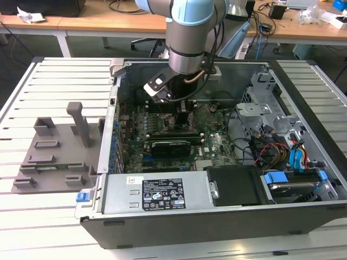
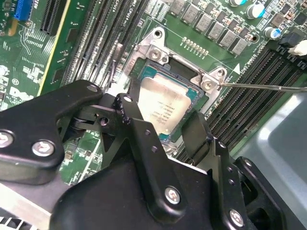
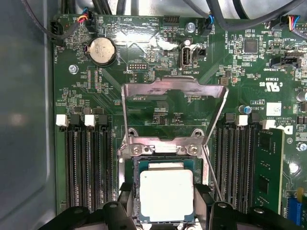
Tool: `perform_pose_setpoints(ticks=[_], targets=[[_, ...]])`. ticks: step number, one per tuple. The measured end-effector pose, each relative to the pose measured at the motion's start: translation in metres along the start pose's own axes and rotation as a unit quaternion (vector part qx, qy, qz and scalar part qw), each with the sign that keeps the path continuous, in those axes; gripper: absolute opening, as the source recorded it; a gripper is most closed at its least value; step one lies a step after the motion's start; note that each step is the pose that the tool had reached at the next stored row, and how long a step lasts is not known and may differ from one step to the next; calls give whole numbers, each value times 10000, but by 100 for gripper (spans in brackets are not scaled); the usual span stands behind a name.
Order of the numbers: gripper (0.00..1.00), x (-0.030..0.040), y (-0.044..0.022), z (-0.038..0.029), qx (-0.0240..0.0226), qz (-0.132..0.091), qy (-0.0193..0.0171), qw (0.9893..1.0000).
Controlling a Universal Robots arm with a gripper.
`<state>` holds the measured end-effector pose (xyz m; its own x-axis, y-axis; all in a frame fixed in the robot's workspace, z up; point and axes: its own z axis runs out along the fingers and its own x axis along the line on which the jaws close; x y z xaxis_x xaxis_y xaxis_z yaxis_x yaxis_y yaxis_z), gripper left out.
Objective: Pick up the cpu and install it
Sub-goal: 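Place the cpu into insertion slot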
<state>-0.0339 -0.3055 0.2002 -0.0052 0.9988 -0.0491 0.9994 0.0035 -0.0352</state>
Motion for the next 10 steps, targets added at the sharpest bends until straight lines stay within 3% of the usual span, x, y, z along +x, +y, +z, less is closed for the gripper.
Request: perform_pose_setpoints(ticks=[6,10], targets=[[62,8,-8,-13,1,9,0,10000],[62,4,-11,-85,1,9,0,10000]])
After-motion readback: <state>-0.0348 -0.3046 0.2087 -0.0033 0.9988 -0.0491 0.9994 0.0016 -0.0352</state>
